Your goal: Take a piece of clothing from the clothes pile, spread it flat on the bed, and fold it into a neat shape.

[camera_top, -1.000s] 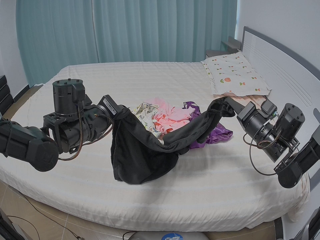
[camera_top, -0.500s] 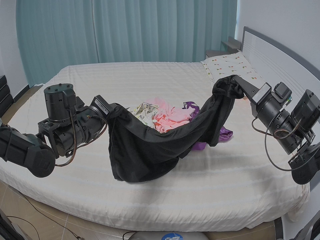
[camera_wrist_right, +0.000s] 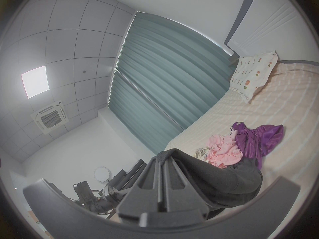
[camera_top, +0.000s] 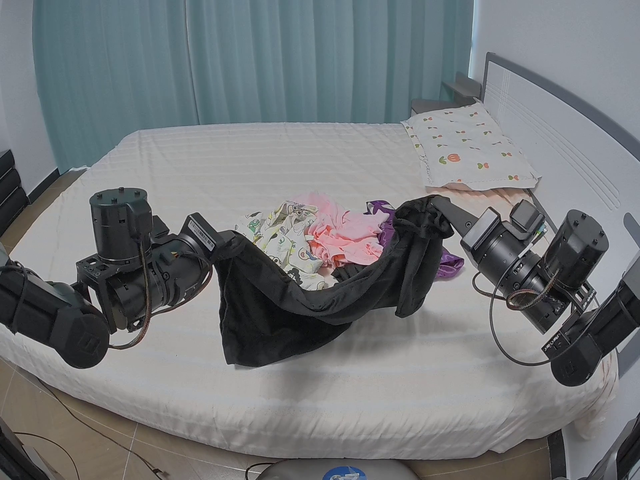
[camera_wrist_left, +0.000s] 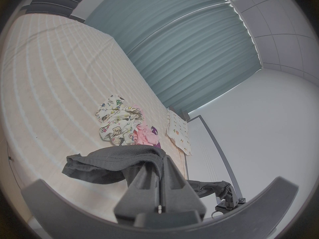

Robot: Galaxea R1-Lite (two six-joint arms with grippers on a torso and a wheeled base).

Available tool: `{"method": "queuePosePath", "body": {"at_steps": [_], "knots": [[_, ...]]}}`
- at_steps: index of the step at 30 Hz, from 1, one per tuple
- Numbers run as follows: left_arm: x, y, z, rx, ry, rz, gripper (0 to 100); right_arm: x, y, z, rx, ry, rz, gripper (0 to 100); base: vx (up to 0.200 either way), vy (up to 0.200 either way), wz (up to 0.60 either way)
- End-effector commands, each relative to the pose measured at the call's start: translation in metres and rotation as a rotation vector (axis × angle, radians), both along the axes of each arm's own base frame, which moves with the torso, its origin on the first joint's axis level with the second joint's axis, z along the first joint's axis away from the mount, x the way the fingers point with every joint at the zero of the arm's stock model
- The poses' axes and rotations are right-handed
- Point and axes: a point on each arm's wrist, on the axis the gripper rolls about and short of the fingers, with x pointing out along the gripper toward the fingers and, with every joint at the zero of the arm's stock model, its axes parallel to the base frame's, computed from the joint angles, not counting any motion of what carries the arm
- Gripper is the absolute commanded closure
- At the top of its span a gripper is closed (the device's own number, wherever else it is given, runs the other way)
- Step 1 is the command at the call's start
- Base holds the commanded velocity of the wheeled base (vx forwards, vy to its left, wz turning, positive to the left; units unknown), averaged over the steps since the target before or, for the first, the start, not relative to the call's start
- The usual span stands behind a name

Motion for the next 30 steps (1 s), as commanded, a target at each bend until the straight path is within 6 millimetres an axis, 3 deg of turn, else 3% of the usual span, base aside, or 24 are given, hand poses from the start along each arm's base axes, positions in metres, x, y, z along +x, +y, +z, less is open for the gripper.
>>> {"method": "queuePosePath", "body": {"at_steps": [1, 17, 30], "knots": [[0.0, 0.0, -0.003, 0.002, 0.01, -0.007, 100, 0.003, 0.002, -0.007, -0.01, 0.02, 0.002, 100, 0.0, 0.0, 0.0], [0.0, 0.023, 0.014, -0.053, -0.028, 0.027, 100, 0.004, 0.002, -0.006, -0.01, 0.014, -0.003, 100, 0.0, 0.175, 0.0], [-0.005, 0.028, 0.022, -0.054, -0.058, 0.048, 100, 0.007, 0.003, -0.004, -0.015, 0.017, -0.039, 100, 0.0, 0.2, 0.0]]}}
